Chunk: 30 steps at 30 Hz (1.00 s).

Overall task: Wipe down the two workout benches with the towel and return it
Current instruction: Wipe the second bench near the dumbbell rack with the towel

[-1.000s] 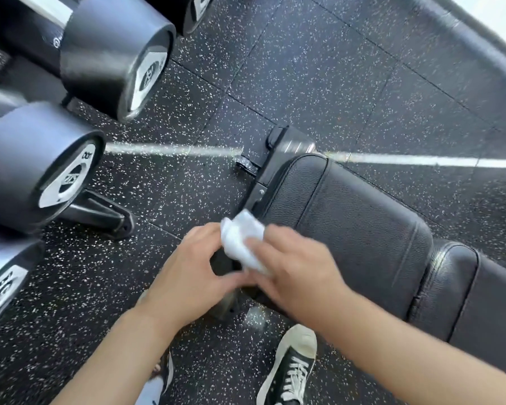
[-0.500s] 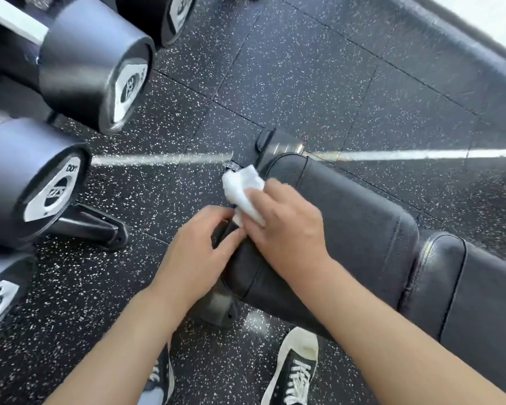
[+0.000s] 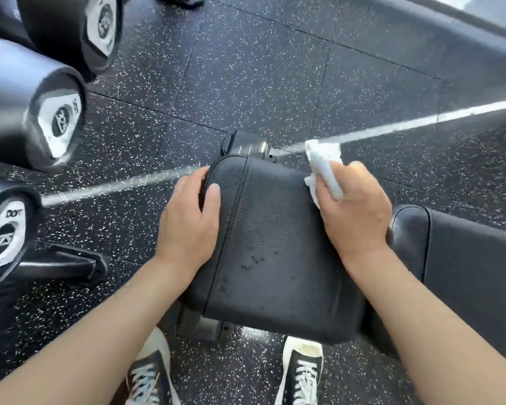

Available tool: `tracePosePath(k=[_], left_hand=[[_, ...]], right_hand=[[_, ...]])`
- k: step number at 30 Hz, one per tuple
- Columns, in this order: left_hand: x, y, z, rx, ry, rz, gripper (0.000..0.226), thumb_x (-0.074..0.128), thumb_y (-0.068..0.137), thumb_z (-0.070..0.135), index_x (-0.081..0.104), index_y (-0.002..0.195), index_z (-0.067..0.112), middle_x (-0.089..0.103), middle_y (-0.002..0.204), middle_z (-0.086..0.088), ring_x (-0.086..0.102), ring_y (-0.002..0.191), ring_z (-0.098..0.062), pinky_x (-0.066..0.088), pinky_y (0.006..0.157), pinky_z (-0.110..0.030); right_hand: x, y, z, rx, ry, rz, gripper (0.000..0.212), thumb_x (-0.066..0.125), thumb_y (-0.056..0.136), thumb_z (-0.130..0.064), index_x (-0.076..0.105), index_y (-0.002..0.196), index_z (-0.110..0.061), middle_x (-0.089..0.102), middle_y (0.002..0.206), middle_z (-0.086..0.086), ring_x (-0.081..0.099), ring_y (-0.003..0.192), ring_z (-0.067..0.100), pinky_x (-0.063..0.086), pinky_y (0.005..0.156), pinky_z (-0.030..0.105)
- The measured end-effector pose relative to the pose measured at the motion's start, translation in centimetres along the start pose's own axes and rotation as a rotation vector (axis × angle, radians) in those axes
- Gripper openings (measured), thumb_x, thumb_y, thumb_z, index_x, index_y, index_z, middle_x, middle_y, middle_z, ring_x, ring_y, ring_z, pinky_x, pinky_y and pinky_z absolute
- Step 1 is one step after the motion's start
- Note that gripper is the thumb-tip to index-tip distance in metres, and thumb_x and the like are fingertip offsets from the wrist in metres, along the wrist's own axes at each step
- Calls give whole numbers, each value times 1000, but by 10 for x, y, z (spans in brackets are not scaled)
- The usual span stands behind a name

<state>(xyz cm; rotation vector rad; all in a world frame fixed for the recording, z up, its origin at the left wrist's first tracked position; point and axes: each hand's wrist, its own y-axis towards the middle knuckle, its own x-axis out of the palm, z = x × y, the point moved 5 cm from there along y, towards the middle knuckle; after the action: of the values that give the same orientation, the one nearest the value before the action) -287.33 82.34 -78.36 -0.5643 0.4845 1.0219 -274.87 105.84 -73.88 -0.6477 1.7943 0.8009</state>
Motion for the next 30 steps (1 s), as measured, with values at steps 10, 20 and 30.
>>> tracePosePath(k=[10,20,30], left_hand=[[-3,1,-4,-121,-131,4,41,33,99,37,64,120,23,69,102,3,59,96,-16,43,85,-33],[2,5,-5,-22,22,13,41,25,104,35,62,118,23,65,101,12,53,92,3,34,80,-5],[5,7,-11,28,-2,14,36,26,108,26,59,117,16,56,94,22,49,89,14,32,78,-5]], right_hand=[[8,-81,-103,-502,214,-106,29,71,94,-40,76,109,-16,56,79,0,52,66,22,45,52,37],[-4,-22,-21,-146,33,80,33,61,97,-37,66,126,-24,63,97,2,52,72,24,48,53,38],[-14,-140,-74,-679,340,-252,24,76,92,-20,78,113,-7,57,78,5,44,63,23,36,51,38]])
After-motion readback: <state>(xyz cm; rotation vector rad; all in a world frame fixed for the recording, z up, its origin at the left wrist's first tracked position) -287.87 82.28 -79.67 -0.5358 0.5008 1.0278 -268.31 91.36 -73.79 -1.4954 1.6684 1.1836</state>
